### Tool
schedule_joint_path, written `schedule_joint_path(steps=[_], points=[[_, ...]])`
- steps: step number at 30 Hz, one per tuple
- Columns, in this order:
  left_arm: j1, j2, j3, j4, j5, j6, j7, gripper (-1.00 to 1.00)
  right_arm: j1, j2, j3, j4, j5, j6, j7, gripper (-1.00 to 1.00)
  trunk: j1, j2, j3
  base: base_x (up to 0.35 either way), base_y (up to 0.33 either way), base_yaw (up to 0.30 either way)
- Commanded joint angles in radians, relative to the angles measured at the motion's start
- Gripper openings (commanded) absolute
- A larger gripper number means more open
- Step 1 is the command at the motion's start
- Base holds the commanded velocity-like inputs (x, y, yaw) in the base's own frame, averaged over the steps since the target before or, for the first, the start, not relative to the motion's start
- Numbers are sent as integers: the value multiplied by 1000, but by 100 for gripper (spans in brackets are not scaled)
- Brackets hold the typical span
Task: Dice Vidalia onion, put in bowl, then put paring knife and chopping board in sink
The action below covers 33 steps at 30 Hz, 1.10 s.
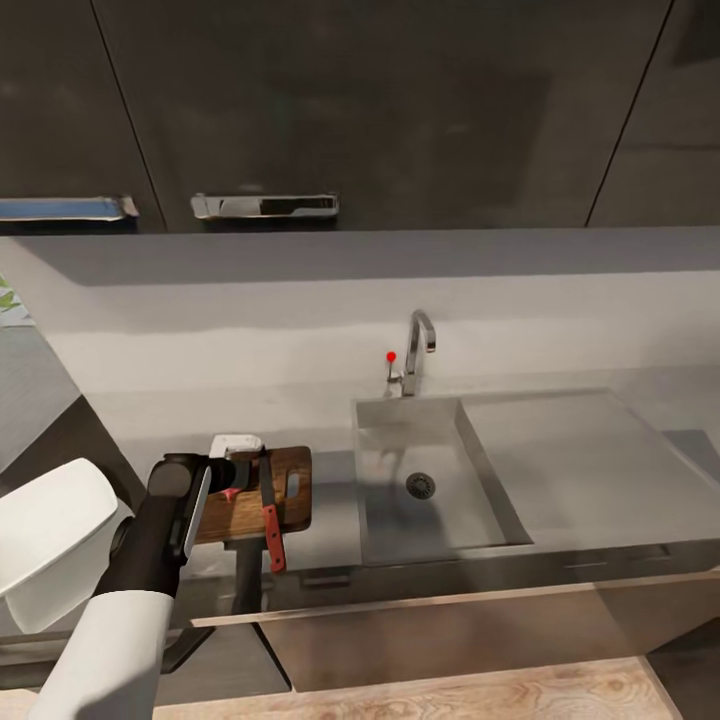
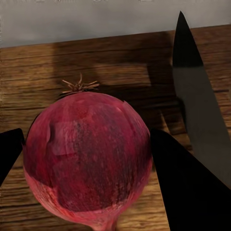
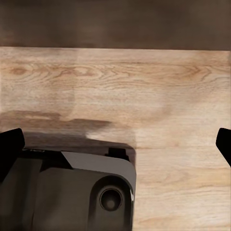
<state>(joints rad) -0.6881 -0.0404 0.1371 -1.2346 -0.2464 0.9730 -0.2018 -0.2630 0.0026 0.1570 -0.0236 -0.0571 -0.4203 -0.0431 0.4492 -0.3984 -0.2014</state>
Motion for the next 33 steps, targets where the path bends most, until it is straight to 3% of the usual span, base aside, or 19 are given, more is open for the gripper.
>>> schedule_joint_path(steps=[1, 33], points=[[-1, -1, 3, 29, -7, 3, -12, -100, -1, 0, 9, 1, -6, -3, -4, 100, 1, -2, -3, 0, 0, 0], [-1, -1, 3, 43, -8, -4, -13, -100, -1, 0, 9, 1, -6, -4, -4, 100, 1, -2, -6, 0, 0, 0]])
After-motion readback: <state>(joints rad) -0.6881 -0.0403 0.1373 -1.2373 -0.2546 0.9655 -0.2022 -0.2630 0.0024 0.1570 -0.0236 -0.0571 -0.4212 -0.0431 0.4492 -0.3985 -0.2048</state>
